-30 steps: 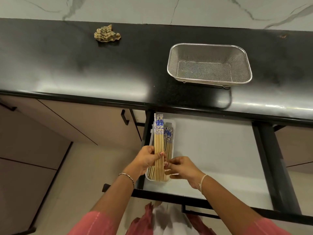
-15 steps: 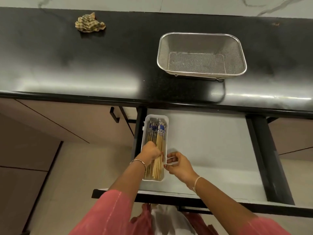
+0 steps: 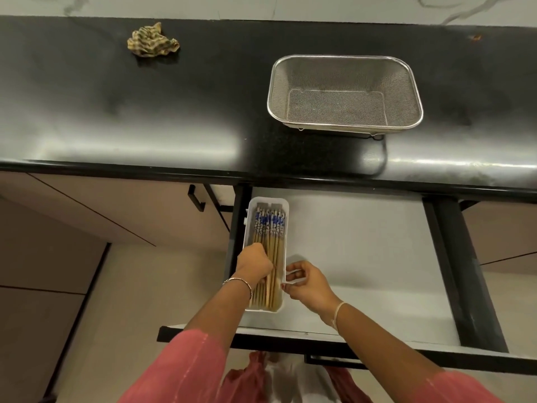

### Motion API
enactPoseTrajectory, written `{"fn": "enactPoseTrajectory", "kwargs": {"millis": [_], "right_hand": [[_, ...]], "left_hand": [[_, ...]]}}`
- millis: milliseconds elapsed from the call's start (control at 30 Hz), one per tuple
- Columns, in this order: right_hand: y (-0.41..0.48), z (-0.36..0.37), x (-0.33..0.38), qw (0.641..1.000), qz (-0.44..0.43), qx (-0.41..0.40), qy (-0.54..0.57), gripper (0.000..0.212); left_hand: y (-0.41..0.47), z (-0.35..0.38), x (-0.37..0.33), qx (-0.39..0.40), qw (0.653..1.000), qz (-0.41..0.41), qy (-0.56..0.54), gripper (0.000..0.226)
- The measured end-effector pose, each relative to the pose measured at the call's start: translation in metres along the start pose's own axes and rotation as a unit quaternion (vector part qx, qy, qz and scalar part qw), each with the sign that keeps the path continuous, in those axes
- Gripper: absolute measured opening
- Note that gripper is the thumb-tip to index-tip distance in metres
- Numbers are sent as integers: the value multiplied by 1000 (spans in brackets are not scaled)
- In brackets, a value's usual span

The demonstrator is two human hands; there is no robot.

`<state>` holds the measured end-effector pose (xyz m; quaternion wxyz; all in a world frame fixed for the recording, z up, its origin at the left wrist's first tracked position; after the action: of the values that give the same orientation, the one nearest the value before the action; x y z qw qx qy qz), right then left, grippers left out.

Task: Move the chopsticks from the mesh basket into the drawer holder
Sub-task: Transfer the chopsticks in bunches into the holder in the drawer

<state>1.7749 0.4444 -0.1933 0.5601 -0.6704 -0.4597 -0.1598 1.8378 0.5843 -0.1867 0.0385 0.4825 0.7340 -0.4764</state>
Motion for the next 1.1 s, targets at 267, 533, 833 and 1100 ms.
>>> {"fn": "enactPoseTrajectory", "kwargs": {"millis": [267, 533, 833, 1100], "right_hand": [[1, -1, -1, 1000, -6, -2, -5, 36], [1, -1, -1, 1000, -6, -2, -9, 35], [0, -1, 2, 1000, -9, -4, -11, 34], [-1, -1, 2, 1000, -7, -14, -25, 33]], "left_hand": [[-16, -4, -17, -55, 973, 120, 190, 26], [-18, 20, -10, 6, 873, 213, 439, 68], [-17, 19, -4, 24, 862, 211, 461, 45], [-29, 22, -8, 39, 861, 237, 448, 71]]}}
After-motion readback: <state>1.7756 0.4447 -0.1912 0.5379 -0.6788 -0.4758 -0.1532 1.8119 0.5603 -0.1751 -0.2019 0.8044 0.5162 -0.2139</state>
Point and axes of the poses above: each hand's wrist, its own y-axis towards the middle knuckle, its own z-axis out of the palm, x = y × z, the point moved 6 cm from there along y, towards the middle knuckle, and after that the axes turned 14 degrees about -y, right-handed, at the moved point
